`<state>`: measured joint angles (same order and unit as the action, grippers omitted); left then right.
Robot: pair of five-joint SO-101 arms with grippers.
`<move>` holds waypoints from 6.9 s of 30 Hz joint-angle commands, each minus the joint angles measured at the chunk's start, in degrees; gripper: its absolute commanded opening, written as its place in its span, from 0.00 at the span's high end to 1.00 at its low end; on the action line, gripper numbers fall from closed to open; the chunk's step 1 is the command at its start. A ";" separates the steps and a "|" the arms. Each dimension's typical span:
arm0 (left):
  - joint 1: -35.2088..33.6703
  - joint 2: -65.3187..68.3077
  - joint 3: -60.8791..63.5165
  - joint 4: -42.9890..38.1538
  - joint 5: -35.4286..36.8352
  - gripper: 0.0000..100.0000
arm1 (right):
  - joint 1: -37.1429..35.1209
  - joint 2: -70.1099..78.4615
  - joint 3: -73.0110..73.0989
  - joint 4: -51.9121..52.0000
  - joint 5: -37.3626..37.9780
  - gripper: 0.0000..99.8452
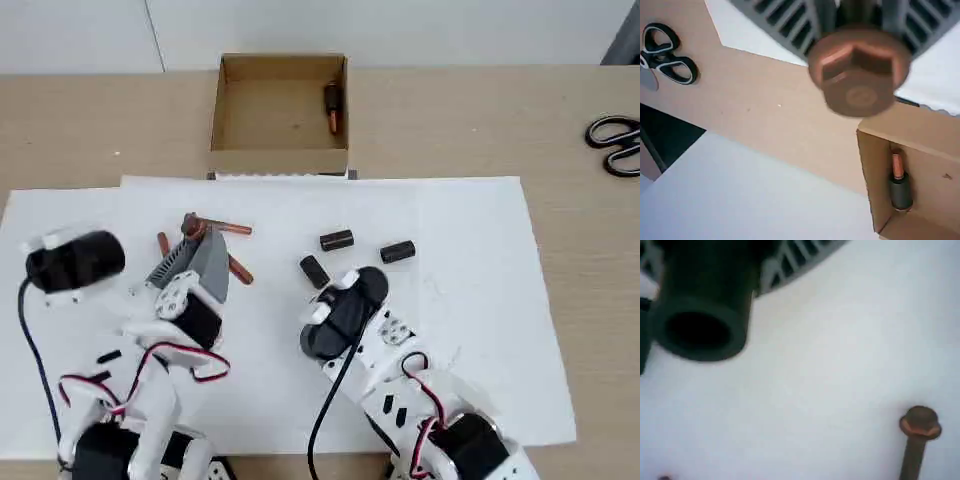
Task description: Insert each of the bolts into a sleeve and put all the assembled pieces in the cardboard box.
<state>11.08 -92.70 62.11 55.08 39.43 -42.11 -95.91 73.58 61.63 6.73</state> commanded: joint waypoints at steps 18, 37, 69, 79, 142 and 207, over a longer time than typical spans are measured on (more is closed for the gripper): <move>12.84 -10.20 5.67 -2.11 0.09 1.00 | -5.23 -1.10 4.04 -12.79 8.35 1.00; 18.46 -10.37 8.57 2.55 -4.40 1.00 | -5.05 -1.27 1.76 -13.14 11.96 1.00; 21.27 -10.20 5.49 17.23 -17.14 0.83 | -3.12 -0.92 2.11 -15.60 11.96 1.00; 21.19 -10.20 2.77 17.32 -17.14 0.78 | -3.12 -0.92 3.16 -15.52 11.78 1.00; -13.98 -10.46 32.04 1.76 -40.79 0.99 | 21.67 132.18 -108.40 -29.85 28.31 1.00; -21.71 -10.46 32.04 1.85 -43.52 0.99 | 10.42 109.58 -94.86 35.03 1.49 0.95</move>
<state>-10.37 -102.46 94.37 57.80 -4.00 -31.38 17.05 -21.27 96.26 8.75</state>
